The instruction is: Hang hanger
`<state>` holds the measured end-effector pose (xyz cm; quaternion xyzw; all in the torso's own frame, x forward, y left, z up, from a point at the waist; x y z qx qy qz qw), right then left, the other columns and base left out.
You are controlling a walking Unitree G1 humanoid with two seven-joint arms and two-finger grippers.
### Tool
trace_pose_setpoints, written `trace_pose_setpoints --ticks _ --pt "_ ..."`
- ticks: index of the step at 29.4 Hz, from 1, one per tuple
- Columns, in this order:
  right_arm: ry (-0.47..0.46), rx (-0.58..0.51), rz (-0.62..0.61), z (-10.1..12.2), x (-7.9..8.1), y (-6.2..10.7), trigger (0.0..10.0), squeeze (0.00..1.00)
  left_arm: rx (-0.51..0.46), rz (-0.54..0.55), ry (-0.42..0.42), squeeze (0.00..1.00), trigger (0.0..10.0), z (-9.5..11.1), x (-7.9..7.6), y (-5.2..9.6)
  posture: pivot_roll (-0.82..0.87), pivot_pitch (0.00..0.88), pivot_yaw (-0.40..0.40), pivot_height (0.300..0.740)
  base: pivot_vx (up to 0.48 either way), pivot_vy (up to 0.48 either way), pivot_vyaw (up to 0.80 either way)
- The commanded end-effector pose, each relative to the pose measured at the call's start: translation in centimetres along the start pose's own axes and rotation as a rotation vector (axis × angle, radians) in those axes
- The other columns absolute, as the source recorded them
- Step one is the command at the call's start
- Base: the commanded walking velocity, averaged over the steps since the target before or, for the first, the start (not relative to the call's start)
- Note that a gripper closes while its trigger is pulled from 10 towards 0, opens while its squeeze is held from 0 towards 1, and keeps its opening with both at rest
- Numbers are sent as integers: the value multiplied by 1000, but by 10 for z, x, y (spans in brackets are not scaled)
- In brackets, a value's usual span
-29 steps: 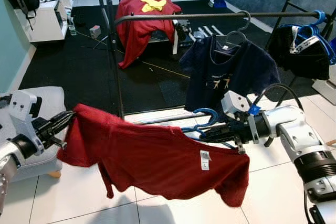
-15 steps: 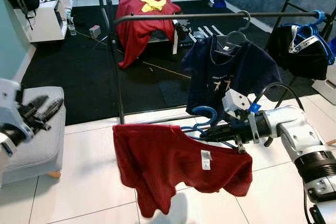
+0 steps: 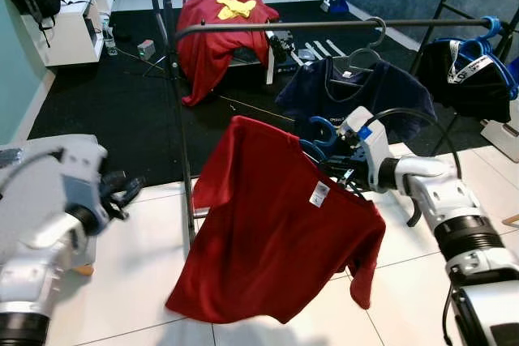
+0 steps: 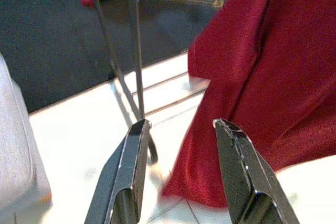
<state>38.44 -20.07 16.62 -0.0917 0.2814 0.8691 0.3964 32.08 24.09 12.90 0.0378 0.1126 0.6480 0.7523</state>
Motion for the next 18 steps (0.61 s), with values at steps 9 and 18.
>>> trace_pose_setpoints --ticks 9,18 --pt "-99 79 -311 -25 18 -26 10000 0 39 53 -6 0 10000 -23 -40 -20 58 47 -17 740 0 0 0" --pt "-245 -101 -513 -16 10 -17 10000 0 -149 75 -14 0 10000 2 -56 -27 60 26 3 740 0 0 0"
Point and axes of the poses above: a point about 5 cm out from each wrist's last joint towards the gripper, its own y axis pointing back from the gripper into the wrist, its own z axis along the axis of the wrist's last joint, x = y × z, the point moved 2 cm from there along -y, pointing out of the wrist towards the gripper, and after that the axes turned 13 degrees about y, right-handed, at the moved point
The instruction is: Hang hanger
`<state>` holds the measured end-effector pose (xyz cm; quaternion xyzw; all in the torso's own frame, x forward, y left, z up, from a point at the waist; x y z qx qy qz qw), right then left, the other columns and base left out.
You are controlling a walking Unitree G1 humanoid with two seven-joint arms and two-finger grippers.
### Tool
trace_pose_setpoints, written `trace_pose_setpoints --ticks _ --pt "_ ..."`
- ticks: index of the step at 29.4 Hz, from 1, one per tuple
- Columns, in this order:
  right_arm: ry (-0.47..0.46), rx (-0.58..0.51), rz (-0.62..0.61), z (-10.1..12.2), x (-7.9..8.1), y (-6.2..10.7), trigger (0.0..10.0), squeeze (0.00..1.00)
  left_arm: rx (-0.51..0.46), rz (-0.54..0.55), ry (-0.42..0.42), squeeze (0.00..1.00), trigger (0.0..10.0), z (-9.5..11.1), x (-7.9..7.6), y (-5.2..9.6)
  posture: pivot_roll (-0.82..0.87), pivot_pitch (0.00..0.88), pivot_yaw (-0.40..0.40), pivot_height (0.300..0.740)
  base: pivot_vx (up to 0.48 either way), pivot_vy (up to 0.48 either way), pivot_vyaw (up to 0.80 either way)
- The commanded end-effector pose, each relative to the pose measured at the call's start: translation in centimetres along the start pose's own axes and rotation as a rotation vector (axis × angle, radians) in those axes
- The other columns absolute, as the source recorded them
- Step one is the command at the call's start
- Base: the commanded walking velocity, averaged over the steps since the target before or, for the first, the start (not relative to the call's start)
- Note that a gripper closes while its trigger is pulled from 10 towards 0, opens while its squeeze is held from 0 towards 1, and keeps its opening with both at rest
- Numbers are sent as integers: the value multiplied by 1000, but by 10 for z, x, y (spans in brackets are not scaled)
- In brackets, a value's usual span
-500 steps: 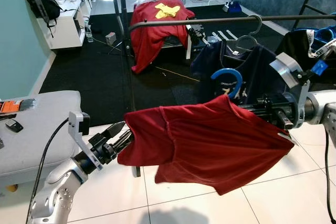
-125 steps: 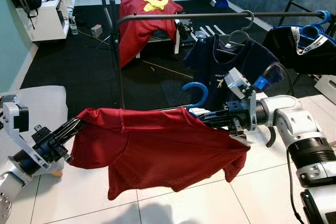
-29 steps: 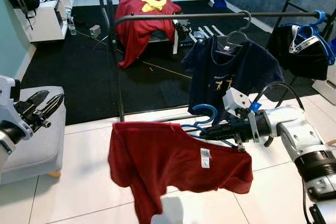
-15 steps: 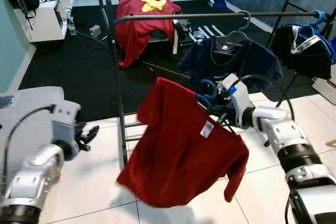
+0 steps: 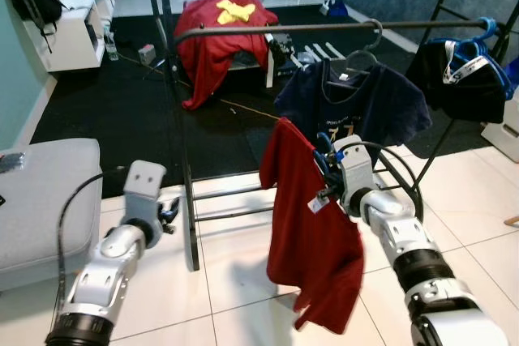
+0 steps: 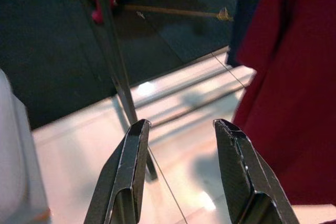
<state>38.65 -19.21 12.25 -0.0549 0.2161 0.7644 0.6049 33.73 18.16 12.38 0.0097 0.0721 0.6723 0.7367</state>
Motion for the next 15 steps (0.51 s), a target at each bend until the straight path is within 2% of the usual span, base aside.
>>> trace_pose_setpoints --ticks 1,4,7,15 --pt "-55 -111 -60 17 -10 3 10000 0 -50 22 5 0 10000 8 -1 -1 60 26 3 740 0 0 0" --pt "-86 -148 -75 22 -11 5 10000 0 -83 21 15 0 10000 15 -3 -2 60 23 6 740 0 0 0" --pt "-111 -223 -105 35 -12 7 10000 0 -134 15 35 0 10000 26 -6 -2 60 17 7 740 259 0 0" --pt "-148 -321 -112 49 -5 8 10000 0 -166 22 59 0 10000 29 -10 -2 61 14 7 740 342 0 0"
Point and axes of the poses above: a point about 5 cm out from each wrist's last joint towards the gripper, its own y axis pointing back from the gripper into the wrist, its own z axis along the axis of the wrist's last joint, x = y × z, the point moved 2 cm from there along -y, pointing out of the wrist towards the gripper, and after that the axes turned 13 degrees about y, right-handed, at the moved point
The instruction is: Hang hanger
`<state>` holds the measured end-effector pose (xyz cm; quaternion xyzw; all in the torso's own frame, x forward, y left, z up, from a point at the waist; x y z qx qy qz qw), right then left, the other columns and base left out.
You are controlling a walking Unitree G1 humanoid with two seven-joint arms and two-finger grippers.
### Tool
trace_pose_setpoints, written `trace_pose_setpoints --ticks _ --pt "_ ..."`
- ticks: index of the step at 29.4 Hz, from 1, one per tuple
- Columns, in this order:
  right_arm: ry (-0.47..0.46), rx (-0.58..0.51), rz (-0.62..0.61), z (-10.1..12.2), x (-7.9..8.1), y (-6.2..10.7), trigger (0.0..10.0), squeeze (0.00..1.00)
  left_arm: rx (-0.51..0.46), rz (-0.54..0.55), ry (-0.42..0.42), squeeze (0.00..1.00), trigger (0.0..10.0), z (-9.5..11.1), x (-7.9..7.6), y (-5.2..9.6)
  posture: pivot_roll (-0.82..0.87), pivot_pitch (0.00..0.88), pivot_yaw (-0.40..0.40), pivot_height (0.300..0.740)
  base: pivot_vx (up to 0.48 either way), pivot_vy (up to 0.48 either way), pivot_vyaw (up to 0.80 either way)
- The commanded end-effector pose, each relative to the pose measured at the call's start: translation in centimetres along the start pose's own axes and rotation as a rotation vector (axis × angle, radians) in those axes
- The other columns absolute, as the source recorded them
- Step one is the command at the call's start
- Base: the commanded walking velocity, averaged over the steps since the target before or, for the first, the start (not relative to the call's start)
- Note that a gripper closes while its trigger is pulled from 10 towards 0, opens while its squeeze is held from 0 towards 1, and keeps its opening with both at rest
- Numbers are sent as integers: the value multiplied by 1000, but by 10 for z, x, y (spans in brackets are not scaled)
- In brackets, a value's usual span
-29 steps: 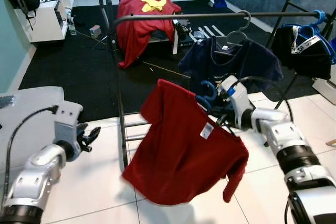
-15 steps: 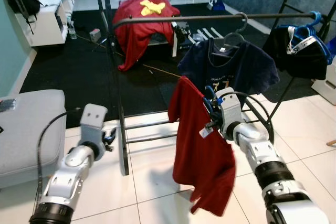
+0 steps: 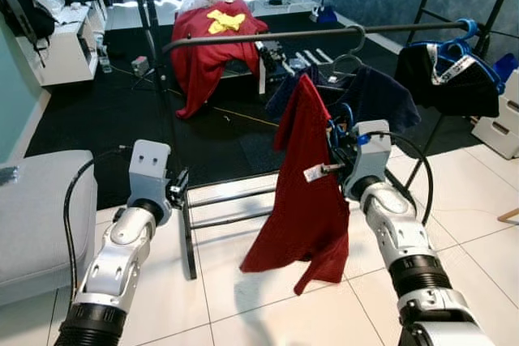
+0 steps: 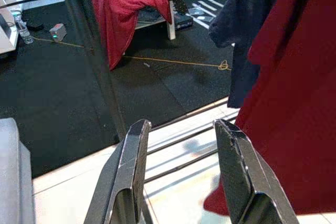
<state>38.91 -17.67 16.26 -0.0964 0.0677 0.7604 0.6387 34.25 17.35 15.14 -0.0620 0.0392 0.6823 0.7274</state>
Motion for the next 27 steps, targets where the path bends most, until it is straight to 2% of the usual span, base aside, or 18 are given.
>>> trace_pose_setpoints --ticks 1,6,12,20,27 --pt "-3 -58 -11 9 -2 1 10000 0 -23 16 7 0 10000 2 0 0 61 16 6 740 390 0 0" --pt "29 -62 4 12 0 2 10000 0 -38 48 8 0 10000 3 1 -2 58 20 5 740 393 0 259" --pt "59 -57 12 11 -1 2 10000 0 -44 73 11 0 10000 3 2 -3 57 25 3 740 395 0 800" --pt "76 -57 75 12 2 1 10000 0 -50 119 11 0 10000 4 7 -3 57 30 1 740 397 0 0" --pt "104 -93 155 25 7 -1 10000 0 -56 133 14 0 10000 6 10 -5 54 26 0 740 396 0 0"
Point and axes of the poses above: a point about 5 cm out from each wrist's last joint towards the gripper, its own y axis pointing back from the gripper into the wrist, its own z axis along the axis of the wrist's last joint, x = y × z, the point moved 2 cm from there along -y, pointing out of the wrist towards the gripper, and after that the axes turned 13 degrees about y, right-handed, at the moved point
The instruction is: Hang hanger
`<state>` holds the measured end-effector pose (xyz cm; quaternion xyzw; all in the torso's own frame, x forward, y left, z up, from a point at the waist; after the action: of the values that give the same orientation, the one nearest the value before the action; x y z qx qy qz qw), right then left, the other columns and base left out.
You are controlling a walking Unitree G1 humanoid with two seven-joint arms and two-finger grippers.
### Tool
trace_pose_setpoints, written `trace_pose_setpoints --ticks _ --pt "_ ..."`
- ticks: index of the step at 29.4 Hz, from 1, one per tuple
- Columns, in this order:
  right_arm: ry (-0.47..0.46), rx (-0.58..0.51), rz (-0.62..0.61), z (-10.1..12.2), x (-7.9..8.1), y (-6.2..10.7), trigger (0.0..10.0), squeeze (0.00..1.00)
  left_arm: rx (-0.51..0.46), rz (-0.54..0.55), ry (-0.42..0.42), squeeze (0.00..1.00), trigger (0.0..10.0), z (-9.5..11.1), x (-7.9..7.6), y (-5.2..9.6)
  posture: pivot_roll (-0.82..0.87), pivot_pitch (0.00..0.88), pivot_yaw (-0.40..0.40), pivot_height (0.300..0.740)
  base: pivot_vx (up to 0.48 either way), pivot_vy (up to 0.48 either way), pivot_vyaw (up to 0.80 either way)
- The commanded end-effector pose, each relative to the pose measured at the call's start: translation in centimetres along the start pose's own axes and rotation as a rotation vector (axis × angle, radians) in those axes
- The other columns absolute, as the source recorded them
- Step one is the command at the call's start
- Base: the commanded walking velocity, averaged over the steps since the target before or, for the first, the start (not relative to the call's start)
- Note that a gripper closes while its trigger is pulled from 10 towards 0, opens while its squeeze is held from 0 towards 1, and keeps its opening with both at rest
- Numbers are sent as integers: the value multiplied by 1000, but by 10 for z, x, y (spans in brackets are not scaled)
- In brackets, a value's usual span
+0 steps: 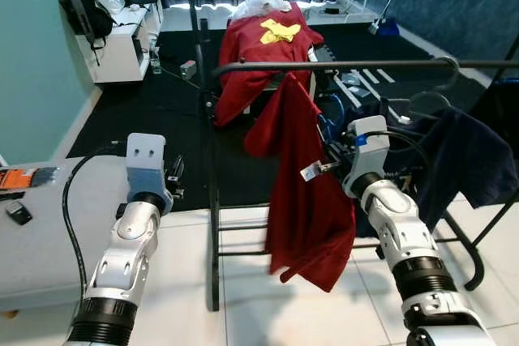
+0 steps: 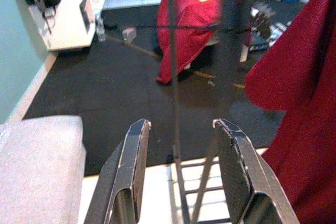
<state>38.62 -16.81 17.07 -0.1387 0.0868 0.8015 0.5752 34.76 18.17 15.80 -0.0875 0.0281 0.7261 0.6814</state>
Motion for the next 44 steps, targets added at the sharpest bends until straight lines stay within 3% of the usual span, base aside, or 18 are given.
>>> trace_pose_setpoints --ticks 1,8,14,26,28,30,32,36,44 --pt "47 -72 48 24 -1 -4 10000 0 2 9 -2 0 10000 -1 2 -1 54 26 0 740 394 0 0" --pt "46 -102 48 40 -6 -5 10000 0 11 3 -3 0 10000 -3 1 -1 54 28 0 740 394 0 0" --pt "4 -83 11 48 -20 -8 10000 0 73 -104 -26 0 10000 -14 -15 1 54 29 2 740 167 0 0" --pt "-65 -9 -1 54 -36 -14 10000 0 109 -259 -111 0 10000 -18 -28 7 52 35 5 740 0 0 0" --pt "-80 12 -5 53 -38 -15 10000 0 95 -307 -118 0 10000 -15 -31 9 52 38 3 740 0 0 0" --pt "-132 46 -23 52 -41 -20 10000 0 53 -473 -131 0 10000 -5 -41 20 57 39 -1 740 0 0 0" --pt "-151 53 -27 52 -41 -21 10000 0 36 -534 -128 0 10000 -1 -44 25 57 39 -1 740 0 0 0" --pt "-239 70 -77 50 -52 -25 10000 0 -36 -748 -52 0 10000 18 -58 45 64 35 -3 740 0 0 0" --pt "-311 103 -52 46 -58 -27 10000 0 -46 -884 5 0 10000 26 -69 57 67 29 -4 740 0 0 0"
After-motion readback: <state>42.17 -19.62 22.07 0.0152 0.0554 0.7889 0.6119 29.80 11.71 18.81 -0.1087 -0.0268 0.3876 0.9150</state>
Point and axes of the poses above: a point about 5 cm out from each wrist's last joint towards the gripper, its own y axis pointing back from the gripper into the wrist, its own z axis along the axis of the wrist's last joint, x = y × z, the point moved 2 cm from there along -y, pointing out of the wrist towards the gripper, and after that the axes turned 13 degrees about y, right-handed, at the moved point
